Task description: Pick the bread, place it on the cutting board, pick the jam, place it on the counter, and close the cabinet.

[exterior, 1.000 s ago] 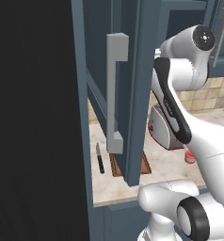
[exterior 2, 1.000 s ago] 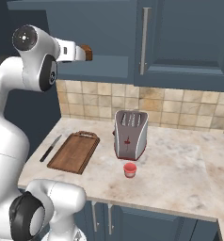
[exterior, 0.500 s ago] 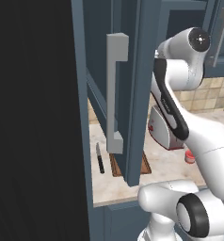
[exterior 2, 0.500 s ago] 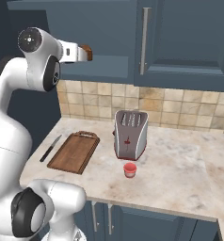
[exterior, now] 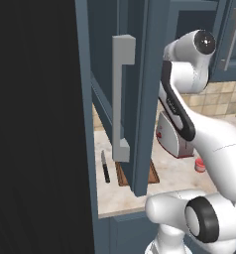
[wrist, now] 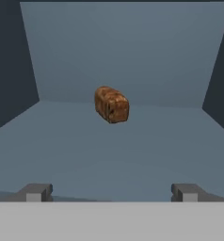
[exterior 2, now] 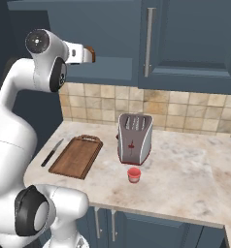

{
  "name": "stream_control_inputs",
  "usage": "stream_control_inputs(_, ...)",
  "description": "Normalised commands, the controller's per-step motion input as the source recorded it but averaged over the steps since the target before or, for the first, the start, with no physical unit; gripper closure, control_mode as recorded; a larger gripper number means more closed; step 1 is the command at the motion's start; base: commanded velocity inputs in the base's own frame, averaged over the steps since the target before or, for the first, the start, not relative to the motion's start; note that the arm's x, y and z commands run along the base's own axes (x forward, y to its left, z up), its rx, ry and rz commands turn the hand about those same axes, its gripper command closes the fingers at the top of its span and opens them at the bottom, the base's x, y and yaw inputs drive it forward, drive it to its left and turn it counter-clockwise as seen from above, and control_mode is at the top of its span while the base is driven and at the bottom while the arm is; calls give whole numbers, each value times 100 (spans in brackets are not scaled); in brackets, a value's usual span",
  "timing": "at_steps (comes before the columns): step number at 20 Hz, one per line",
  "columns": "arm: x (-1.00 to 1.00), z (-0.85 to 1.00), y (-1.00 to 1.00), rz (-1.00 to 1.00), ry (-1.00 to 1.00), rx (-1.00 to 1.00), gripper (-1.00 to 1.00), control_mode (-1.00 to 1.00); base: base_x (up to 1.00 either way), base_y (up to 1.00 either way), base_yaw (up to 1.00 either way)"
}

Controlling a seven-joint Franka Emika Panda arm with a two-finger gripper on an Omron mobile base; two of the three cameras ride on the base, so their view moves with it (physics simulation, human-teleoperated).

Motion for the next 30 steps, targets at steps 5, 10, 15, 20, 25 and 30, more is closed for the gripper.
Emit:
stream_control_inputs(5,27,-3,0,1,0,0,-100,-100,0,0,0)
stream_control_inputs(10,27,-10,1,2,0,0,-100,-100,0,0,0)
stream_control_inputs(15,27,-11,0,2,0,0,-100,-100,0,0,0)
stream_control_inputs(20,28,-5,0,2,0,0,-100,-100,0,0,0)
stream_control_inputs(25,29,0,0,1,0,0,-100,-100,0,0,0)
stream_control_inputs(30,29,0,0,1,0,0,-100,-100,0,0,0)
